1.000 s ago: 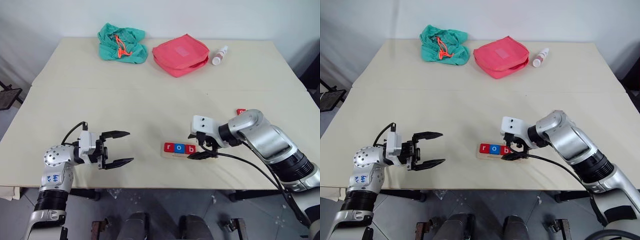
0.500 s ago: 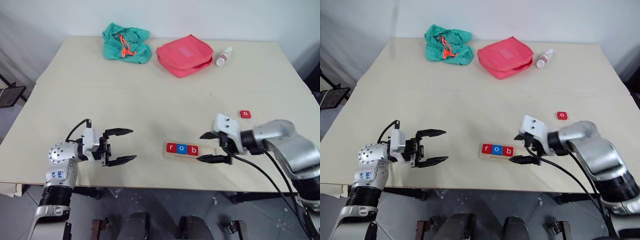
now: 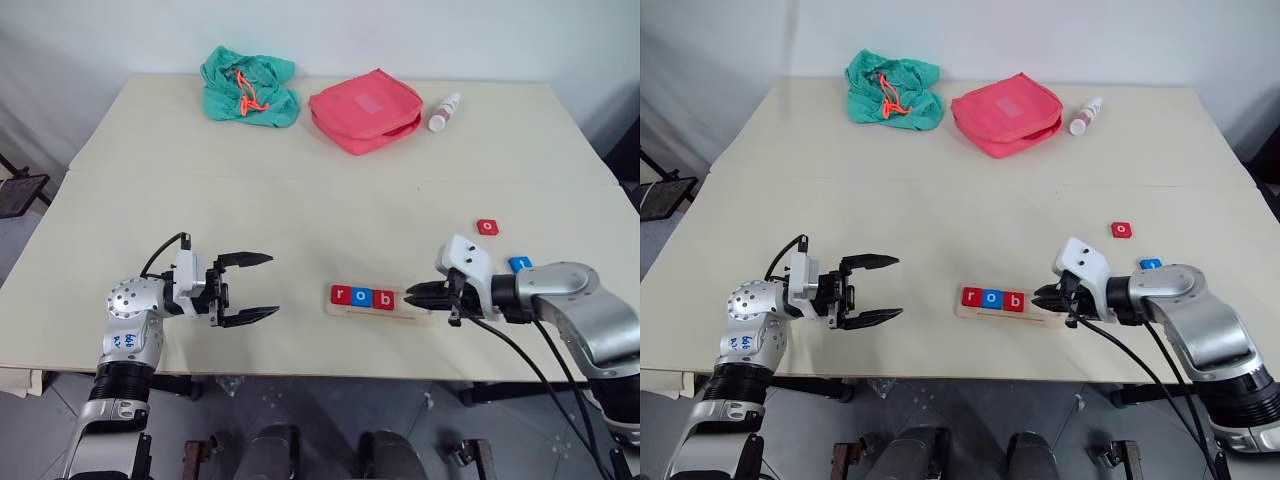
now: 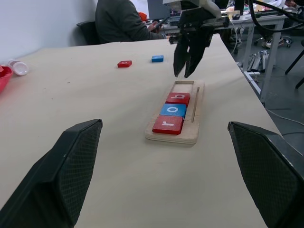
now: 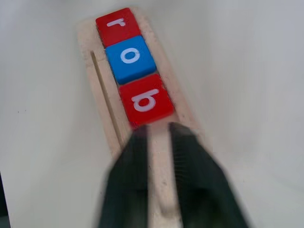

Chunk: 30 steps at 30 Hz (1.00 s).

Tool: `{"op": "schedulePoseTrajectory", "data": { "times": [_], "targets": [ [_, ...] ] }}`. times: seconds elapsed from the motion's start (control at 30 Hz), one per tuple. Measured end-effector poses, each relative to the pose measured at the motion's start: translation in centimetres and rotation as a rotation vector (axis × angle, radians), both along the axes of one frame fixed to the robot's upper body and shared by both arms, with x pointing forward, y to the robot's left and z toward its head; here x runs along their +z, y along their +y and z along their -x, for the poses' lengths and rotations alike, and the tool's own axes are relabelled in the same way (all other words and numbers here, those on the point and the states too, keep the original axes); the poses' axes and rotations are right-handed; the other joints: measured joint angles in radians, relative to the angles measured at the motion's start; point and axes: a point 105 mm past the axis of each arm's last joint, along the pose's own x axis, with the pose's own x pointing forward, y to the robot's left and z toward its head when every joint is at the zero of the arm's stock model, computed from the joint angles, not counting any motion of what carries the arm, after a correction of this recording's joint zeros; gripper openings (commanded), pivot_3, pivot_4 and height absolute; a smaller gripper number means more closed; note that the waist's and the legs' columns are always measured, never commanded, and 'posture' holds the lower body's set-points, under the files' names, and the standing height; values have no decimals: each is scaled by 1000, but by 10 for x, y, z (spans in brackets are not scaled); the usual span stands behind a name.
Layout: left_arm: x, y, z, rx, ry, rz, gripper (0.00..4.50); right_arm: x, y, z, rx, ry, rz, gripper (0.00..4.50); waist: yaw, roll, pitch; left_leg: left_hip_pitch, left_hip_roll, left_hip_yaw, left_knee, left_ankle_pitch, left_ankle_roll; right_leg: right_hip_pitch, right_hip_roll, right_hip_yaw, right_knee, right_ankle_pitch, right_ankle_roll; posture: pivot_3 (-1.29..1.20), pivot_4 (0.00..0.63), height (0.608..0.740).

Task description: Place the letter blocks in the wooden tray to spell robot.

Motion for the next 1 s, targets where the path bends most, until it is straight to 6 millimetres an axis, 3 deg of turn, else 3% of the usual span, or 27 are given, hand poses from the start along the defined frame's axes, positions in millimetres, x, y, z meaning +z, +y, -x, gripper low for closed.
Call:
{"op": "schedulePoseTrajectory", "data": {
  "times": [0.63,0.8,1.0],
  "targets": [
    [-6,5,11,28,18,-13,4500,-18,21,-8,49,25,3,34,-1,0,0,0,0,0,0,0,0,0,0,0,0,0,0,0,150,740],
    [-6,5,11,33,18,-11,4500,-10,17,-10,43,-5,-2,34,0,0,0,0,0,0,0,0,0,0,0,0,0,0,0,0,150,740],
    [-4,1,7,21,13,-2,4500,12,-2,-4,11,-62,-34,34,9,0,0,0,0,-1,1,0,0,1,0,0,0,0,0,0,150,740]
  ]
}}
